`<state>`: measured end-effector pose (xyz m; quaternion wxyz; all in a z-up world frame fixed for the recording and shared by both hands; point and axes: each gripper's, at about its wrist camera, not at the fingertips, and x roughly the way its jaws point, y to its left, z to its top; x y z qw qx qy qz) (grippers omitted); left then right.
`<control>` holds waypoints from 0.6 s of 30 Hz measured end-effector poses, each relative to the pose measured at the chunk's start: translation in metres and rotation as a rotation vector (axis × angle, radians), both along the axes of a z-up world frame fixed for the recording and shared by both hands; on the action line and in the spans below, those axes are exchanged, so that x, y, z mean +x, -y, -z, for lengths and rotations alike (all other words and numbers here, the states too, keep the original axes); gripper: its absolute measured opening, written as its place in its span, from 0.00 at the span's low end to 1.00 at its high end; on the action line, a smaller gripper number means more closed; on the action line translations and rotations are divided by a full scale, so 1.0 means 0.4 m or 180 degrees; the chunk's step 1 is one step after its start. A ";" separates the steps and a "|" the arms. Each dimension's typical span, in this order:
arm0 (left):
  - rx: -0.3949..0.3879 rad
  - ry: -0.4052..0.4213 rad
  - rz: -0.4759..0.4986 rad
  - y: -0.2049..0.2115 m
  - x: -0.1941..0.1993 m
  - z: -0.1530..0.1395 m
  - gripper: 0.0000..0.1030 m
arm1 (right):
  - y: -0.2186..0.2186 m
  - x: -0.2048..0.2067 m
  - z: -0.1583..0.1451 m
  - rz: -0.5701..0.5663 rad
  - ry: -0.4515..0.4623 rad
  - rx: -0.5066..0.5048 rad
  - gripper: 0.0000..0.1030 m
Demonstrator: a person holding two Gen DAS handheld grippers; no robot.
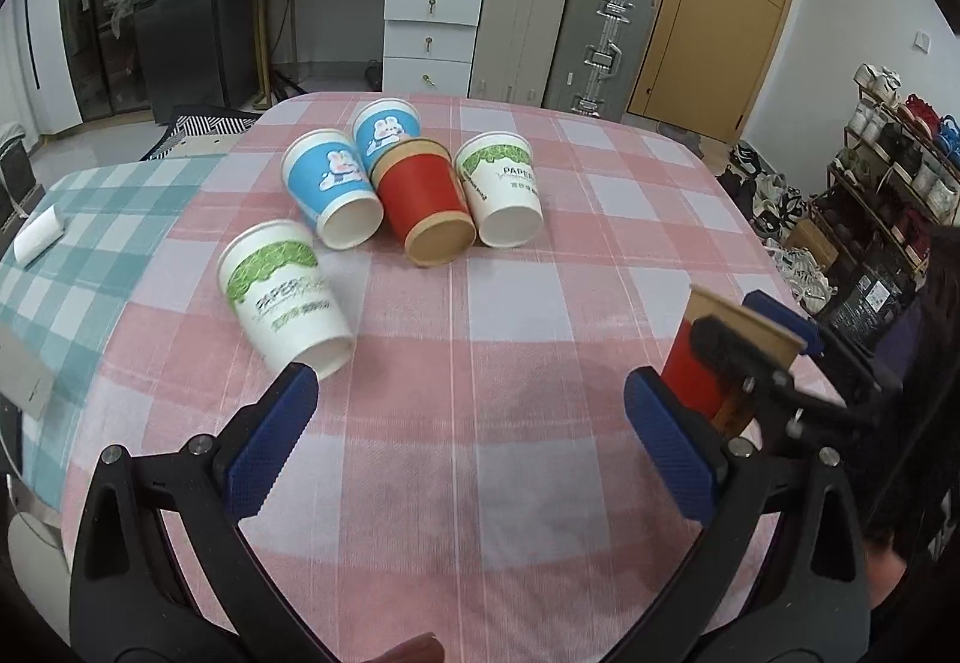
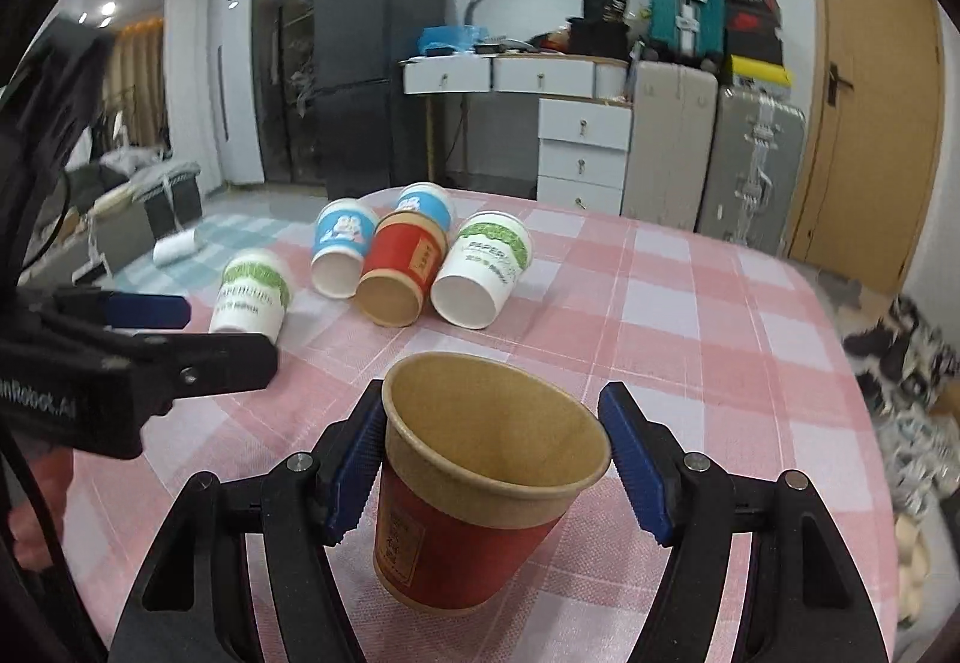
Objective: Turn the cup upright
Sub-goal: 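Lift the red cup with the right tool, turning its opening up, then lower the red cup rim-up onto the cloth and open the right tool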
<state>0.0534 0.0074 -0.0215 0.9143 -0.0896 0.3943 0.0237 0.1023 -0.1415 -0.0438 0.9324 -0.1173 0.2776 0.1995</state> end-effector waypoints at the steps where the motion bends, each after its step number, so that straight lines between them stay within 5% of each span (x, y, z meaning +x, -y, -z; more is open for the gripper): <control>1: 0.0022 0.0010 -0.0014 0.001 0.013 0.004 0.99 | -0.013 -0.006 0.007 -0.0046 0.0028 -0.0069 0.69; 8: -0.0193 -0.0230 -0.0049 -0.026 0.052 0.066 0.99 | -0.058 -0.042 0.033 -0.0212 0.0196 -0.0355 0.70; 18: -0.0174 -0.0179 -0.0121 -0.060 0.020 0.072 0.99 | -0.062 -0.084 0.051 -0.0368 0.0063 -0.0430 0.70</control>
